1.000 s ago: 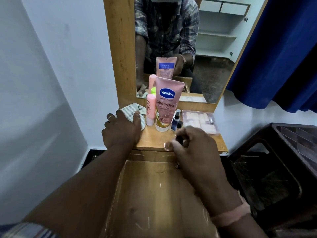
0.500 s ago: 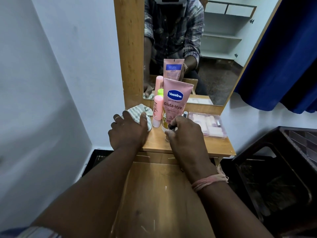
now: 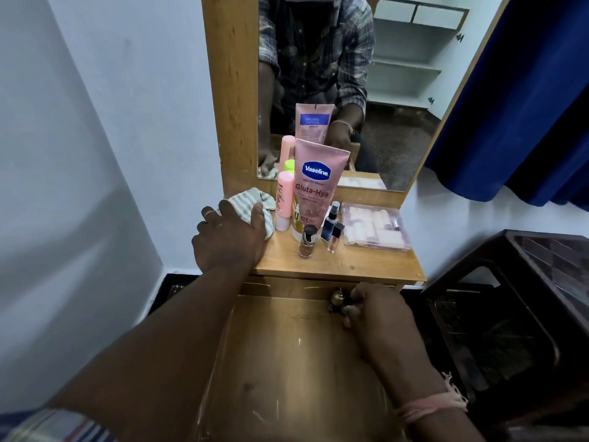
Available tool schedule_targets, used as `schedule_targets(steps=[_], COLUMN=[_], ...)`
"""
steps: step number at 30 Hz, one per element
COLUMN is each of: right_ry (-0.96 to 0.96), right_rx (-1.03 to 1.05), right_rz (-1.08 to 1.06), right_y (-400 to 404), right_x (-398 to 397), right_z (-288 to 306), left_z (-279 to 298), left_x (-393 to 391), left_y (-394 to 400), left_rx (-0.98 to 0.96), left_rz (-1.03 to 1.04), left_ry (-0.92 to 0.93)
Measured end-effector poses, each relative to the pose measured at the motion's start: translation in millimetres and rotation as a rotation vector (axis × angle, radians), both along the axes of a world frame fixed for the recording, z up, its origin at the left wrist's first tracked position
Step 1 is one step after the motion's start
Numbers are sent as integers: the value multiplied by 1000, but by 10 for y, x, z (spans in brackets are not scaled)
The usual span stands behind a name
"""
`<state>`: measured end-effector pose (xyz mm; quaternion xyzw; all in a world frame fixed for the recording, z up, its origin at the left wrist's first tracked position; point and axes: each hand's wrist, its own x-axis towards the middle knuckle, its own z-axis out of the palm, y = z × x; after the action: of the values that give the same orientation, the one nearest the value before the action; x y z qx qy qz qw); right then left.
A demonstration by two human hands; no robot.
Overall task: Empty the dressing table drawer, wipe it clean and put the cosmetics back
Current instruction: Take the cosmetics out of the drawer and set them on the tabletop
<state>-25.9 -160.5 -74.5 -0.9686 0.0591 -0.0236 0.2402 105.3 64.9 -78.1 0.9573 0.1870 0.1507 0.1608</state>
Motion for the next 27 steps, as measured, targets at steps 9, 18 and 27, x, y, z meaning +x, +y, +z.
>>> schedule_targets(steps=[9, 18, 27], right_ry=[20, -328, -317], right_rx=[-1, 315, 210], right_rz=[83, -97, -66], right_y=[59, -26, 21], right_x=[-61, 234, 621], right_z=[1, 758, 573], left_z=[-30, 4, -10], left_x=[22, -4, 8], left_y=[7, 7, 19], left_rx=[-11, -13, -18], left_rz=[3, -10, -8], left_ry=[-5, -32, -10])
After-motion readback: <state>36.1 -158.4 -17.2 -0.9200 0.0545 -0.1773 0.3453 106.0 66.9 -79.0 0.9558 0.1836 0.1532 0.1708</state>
